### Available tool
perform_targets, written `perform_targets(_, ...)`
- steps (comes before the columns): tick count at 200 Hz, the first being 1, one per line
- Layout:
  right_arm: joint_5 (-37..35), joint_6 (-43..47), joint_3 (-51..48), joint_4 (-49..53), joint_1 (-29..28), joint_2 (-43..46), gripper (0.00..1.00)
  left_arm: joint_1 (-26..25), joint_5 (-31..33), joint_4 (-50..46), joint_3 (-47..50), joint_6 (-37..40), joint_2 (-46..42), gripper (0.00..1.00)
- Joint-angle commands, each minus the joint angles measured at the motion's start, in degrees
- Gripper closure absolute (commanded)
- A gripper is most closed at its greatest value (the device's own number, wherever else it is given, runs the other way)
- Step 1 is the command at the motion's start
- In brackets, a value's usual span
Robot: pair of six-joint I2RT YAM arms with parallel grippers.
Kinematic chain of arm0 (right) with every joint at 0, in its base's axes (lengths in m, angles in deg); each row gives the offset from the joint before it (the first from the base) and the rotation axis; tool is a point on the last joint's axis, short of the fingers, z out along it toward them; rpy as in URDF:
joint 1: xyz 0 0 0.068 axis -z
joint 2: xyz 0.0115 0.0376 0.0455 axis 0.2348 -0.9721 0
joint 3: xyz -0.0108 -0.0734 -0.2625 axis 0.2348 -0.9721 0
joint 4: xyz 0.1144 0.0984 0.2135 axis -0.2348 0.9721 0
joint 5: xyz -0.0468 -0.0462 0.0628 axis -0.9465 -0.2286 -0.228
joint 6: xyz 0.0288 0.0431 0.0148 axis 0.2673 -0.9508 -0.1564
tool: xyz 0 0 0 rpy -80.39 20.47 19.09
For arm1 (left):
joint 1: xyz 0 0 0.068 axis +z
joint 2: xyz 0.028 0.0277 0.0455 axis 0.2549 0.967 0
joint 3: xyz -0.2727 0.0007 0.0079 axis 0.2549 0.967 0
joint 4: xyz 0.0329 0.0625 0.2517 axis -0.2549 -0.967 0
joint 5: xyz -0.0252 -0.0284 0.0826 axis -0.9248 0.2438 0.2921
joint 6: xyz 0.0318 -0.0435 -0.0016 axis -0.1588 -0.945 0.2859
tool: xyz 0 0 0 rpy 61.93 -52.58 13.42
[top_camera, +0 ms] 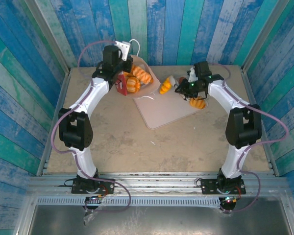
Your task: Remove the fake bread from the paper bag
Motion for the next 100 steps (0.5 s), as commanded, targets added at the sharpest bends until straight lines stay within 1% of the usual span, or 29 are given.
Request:
perform_targets(1,0.3,1.2,2.5,-0.9,-0.2,-1.1,0.67,-0.2,-0.7,2.0,0.6,-0.3,1.4,1.0)
perform_targets(49,-1.8,1.6,2.9,0.5,0.1,-2.6,0.66,-0.2,-0.7,2.0,0.6,-0.2,1.4,1.0)
perform_targets(100,-2.7,1.5,3.6,1.5,1.0,-4.3,0.6,-0.2,-1.1,1.9,0.3,-0.3,1.7,1.0)
